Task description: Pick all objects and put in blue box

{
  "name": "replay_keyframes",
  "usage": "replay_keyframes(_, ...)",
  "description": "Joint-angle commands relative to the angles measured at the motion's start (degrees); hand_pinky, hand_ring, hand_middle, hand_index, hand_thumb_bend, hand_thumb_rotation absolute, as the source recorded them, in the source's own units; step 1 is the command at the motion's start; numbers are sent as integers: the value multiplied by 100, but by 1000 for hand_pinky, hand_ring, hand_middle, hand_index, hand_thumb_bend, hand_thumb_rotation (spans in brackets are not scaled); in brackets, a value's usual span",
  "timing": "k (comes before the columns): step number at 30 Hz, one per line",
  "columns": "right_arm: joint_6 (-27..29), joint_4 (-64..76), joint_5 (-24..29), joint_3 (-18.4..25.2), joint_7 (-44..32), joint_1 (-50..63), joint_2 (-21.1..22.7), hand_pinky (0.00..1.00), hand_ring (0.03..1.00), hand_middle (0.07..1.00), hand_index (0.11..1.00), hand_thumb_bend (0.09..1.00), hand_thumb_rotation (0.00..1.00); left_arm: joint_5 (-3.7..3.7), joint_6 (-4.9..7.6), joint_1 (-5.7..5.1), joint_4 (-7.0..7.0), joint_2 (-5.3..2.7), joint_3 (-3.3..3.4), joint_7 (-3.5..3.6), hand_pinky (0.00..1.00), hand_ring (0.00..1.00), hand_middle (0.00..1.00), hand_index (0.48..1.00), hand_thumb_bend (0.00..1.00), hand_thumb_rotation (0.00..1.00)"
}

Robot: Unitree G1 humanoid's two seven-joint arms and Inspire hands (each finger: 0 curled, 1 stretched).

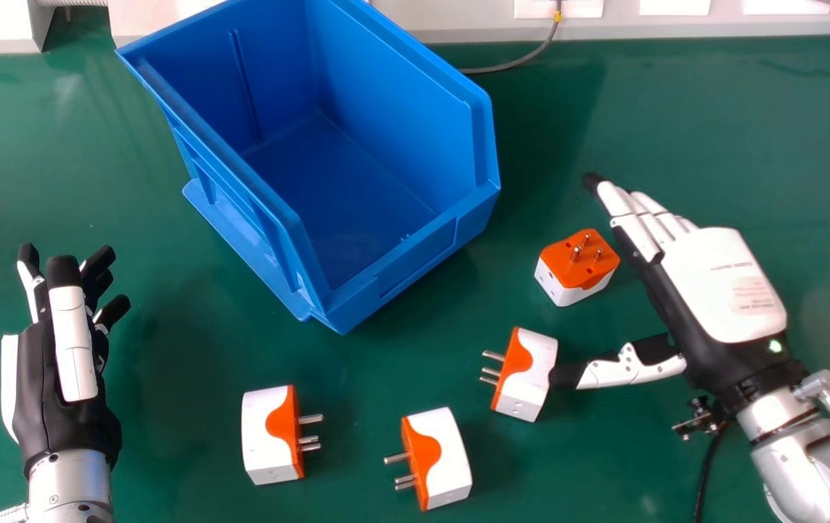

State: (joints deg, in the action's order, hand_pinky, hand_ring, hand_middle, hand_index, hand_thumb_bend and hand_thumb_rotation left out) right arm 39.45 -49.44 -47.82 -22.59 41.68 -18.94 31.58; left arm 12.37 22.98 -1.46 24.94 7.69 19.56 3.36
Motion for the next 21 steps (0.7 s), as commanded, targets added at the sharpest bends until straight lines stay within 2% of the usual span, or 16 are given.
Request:
replay_keyframes(1, 256, 44, 13, -31, 73, -93, 170, 816, 934, 935, 964, 1000, 901, 20, 18, 44, -93, 46, 39, -2, 861, 913, 874, 954, 981, 968)
replay_keyframes(5, 645, 148, -201, -218, 282, -118, 213, 816, 931, 931, 959, 1000, 887, 13, 35, 46, -83, 47, 34, 5, 861, 913, 874, 954, 983, 969)
replay_keyframes(11, 913, 115, -407, -428, 302, -208, 216, 791, 910, 919, 946, 1000, 875, -4, 42, 62, -42, 56, 34, -2, 861, 912, 874, 954, 979, 969)
replay_keyframes(15, 961, 205, 19, -402, -728, -123, 184, 741, 884, 901, 926, 1000, 846, -6, 57, 80, 3, 73, 38, 14, 860, 912, 873, 954, 974, 968)
replay_keyframes(21, 389, 961, 604, -272, -2318, 241, 129, 700, 867, 889, 899, 1000, 760, -2, 41, 71, -24, 77, 40, 17, 861, 912, 873, 954, 971, 967)
